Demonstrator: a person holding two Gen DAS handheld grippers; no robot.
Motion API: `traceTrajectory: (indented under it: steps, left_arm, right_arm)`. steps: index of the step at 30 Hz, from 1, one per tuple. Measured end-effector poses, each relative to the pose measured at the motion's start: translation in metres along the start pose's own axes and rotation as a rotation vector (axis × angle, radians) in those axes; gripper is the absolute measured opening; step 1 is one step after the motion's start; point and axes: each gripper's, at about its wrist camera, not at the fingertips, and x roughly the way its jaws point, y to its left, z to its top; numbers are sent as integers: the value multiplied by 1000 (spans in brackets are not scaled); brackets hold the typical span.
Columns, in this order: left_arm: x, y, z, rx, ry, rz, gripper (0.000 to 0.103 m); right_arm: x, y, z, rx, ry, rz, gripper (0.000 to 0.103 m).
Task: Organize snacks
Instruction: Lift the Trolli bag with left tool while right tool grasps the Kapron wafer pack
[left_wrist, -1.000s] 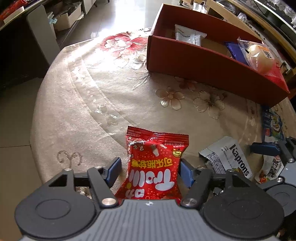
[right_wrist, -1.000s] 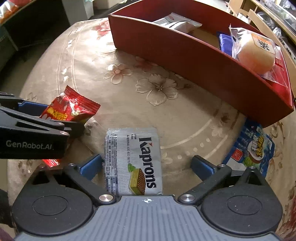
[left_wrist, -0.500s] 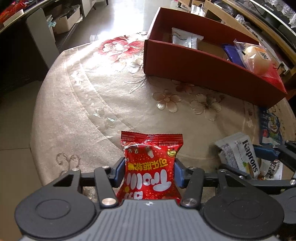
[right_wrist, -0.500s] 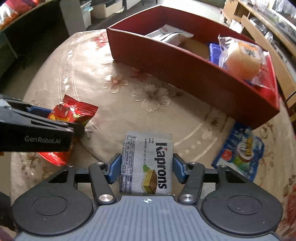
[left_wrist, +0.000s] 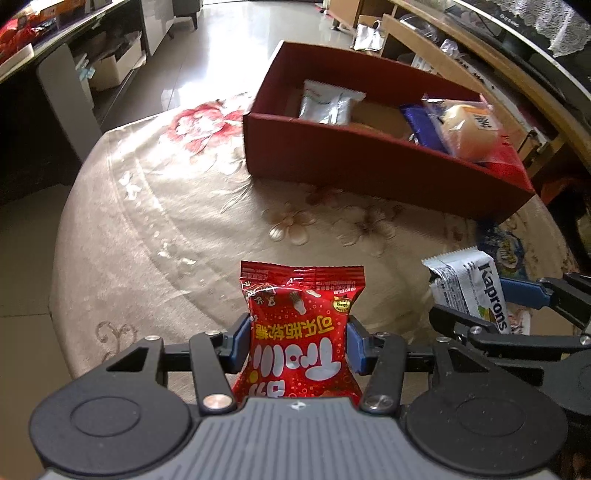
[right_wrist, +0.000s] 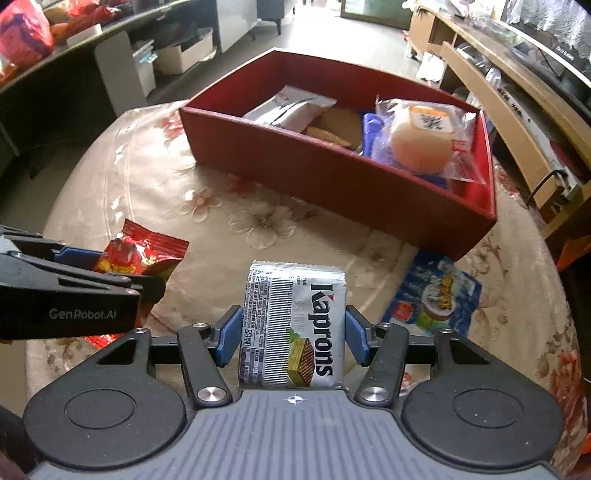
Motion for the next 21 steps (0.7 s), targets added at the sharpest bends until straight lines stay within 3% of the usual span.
traceTrajectory:
  steps: [21]
  left_arm:
    - [-15,-20,22,15,-87,-21,51]
  right_arm:
    - [-19,-30,20,83,-97,-9,65]
